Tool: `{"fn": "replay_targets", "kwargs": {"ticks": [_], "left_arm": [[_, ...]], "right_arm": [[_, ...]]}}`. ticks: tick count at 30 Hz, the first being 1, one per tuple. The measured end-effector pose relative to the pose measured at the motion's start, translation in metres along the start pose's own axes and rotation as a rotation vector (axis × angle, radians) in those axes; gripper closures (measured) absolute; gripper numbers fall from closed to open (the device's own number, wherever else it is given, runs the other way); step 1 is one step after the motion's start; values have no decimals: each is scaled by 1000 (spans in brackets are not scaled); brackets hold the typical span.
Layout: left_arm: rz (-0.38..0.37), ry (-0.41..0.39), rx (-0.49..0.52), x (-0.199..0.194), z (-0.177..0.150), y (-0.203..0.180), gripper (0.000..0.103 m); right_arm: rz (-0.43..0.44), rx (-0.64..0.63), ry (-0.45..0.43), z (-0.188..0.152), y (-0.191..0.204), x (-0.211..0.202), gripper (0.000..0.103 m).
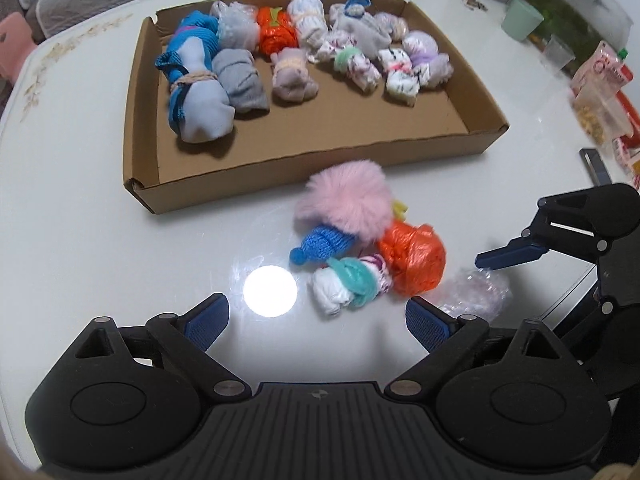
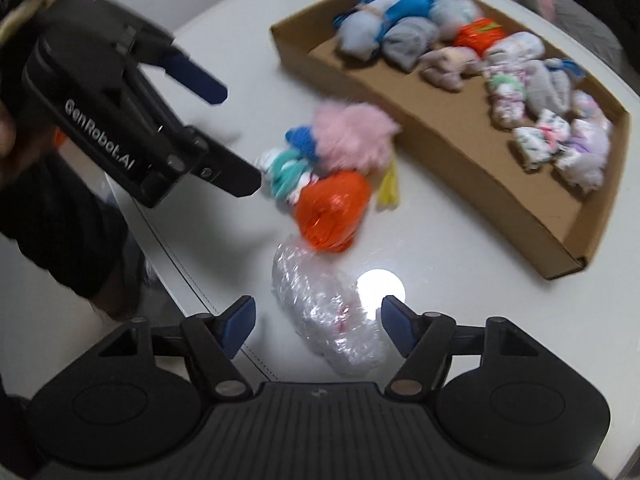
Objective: Organize objects
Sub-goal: 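Grasp the teal-banded white sock with the left tool while the right tool grasps the clear plastic bundle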
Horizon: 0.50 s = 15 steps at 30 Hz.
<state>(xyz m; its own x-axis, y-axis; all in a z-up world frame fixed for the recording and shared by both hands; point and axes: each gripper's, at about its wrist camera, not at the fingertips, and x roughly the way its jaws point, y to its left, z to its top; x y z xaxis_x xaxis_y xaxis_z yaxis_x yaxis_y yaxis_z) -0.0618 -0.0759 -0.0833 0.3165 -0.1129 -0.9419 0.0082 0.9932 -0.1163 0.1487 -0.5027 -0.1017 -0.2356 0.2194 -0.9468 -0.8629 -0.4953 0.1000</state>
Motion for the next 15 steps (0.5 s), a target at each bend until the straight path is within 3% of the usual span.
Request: {"fn": "replay_targets", "kwargs": {"ticks": [4,7,12,15], "left_arm": [[79,1,22,8,-2,2,6],[116,8,-30,12,-1,15,6],[239,-4,-85,10,0,36,6],[244,4,-121,7,-1,44,6]], "right_arm": [[10,-23,16,3,2,12,47],[-8,-8,38,4,-2,16,58],[-21,34,25,7,-11,12,58],[-24,57,9,9,-12,7,58]]}}
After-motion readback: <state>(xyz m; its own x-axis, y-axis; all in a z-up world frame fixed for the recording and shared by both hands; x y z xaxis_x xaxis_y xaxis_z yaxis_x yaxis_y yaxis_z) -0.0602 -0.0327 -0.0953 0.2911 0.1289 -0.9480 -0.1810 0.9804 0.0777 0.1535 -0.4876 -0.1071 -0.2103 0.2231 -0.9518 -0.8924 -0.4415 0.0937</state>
